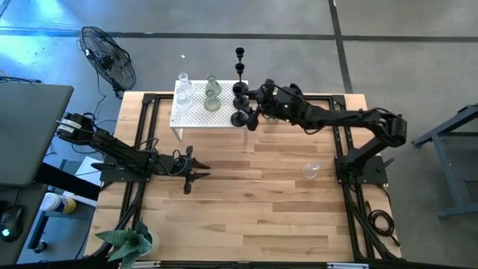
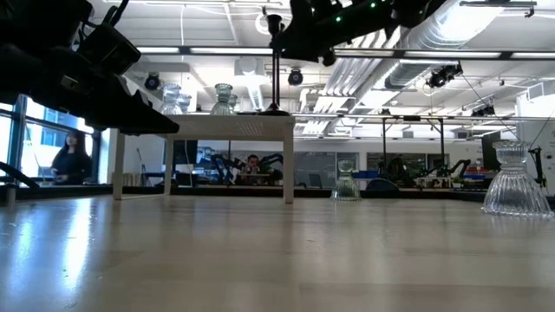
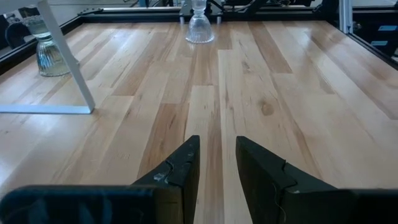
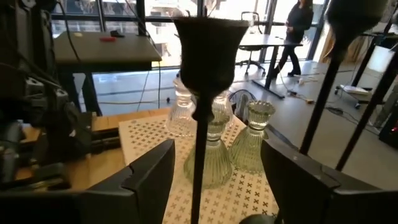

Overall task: Pick & Place candle stick holders
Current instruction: Align the green candle holder with the other green candle holder on the shelf

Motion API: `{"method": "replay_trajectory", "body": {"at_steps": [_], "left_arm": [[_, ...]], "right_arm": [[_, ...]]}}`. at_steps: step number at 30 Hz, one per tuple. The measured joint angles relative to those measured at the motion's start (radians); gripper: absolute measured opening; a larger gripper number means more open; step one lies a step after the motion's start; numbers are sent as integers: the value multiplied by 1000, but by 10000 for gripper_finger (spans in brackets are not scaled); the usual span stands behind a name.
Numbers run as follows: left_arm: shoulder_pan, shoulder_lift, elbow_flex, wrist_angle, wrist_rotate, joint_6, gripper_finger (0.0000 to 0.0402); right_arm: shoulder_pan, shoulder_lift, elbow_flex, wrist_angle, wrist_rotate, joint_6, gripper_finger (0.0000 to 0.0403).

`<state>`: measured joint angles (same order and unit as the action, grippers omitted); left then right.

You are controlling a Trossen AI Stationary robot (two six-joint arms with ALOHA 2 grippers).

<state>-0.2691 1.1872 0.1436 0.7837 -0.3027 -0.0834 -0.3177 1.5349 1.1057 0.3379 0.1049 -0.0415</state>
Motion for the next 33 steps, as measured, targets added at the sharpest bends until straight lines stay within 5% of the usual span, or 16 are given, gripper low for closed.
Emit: {"method": "replay_trajectory", "body": {"at_steps": [10,14,19,24,33], "left_arm": [[0,0,0,-1,2,0,99],[0,0,0,0,-2,0,99],[0,0,0,0,-3,0,99],[0,0,0,18,-5,13,99],[0,0,0,1,-7,18,99]], "right_arm": [[70,-156,-2,-396,79,6,206],[128,-247,-117,-534,252,44,131],[90,-365,-386,-425,217,215,13],[-22,-362,-518,-283,99,347,50],[-187,-193,-389,-312,128,362,180]]}}
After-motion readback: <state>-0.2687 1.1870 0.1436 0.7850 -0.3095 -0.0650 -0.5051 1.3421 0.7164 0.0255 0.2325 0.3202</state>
